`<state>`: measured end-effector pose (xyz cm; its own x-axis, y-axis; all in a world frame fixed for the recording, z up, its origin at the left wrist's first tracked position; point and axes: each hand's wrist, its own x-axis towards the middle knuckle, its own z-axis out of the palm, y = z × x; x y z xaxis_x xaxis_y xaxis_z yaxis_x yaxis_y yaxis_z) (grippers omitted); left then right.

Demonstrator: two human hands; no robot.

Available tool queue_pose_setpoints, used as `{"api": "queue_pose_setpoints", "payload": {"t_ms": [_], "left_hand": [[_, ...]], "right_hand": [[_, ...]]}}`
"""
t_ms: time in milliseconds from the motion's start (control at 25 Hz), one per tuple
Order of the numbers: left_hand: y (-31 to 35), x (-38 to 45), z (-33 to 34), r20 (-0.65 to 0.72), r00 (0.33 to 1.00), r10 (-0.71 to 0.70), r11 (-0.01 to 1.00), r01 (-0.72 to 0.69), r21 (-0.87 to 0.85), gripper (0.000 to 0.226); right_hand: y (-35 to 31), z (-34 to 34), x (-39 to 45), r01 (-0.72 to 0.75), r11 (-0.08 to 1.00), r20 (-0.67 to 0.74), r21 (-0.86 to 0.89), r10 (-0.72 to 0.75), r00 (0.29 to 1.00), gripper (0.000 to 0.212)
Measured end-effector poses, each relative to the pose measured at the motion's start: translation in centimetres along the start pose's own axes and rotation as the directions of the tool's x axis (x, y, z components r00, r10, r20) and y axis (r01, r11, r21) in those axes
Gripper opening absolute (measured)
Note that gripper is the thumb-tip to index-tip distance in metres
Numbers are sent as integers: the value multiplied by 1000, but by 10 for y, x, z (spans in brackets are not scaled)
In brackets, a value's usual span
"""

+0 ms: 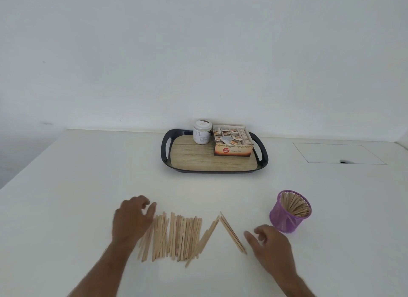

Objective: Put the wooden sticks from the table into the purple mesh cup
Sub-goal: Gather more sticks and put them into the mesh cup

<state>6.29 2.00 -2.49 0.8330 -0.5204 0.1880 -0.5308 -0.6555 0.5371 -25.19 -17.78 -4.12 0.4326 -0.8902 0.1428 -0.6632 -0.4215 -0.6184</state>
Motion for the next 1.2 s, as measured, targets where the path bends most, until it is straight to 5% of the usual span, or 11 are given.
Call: {"api": "queue_pose_setpoints", "payload": {"t_ms": [160,360,520,800,1000,1200], "left_hand": [[53,-14,6,256,966,13,994,-40,100,38],[95,-24,22,428,904,11,961,-127,244,63],[106,-27,28,461,887,-14,958,-120,262,57],[122,-26,29,513,858,-33,981,-71,180,22],[121,-23,30,499,865,-44,993,-18,119,21],[117,-20,27,456,888,-56,998,54,17,33]], "right_hand": [[-48,21,12,29,971,248,-238,31,968,60],[-86,38,17,36,949,309,-312,65,949,76],[-98,40,20,-6,952,340,-307,116,933,70],[-109,37,29,-69,960,400,-271,177,899,8],[-106,38,30,-42,974,423,-221,134,896,5],[-96,34,33,-65,991,436,-115,109,893,31]]}}
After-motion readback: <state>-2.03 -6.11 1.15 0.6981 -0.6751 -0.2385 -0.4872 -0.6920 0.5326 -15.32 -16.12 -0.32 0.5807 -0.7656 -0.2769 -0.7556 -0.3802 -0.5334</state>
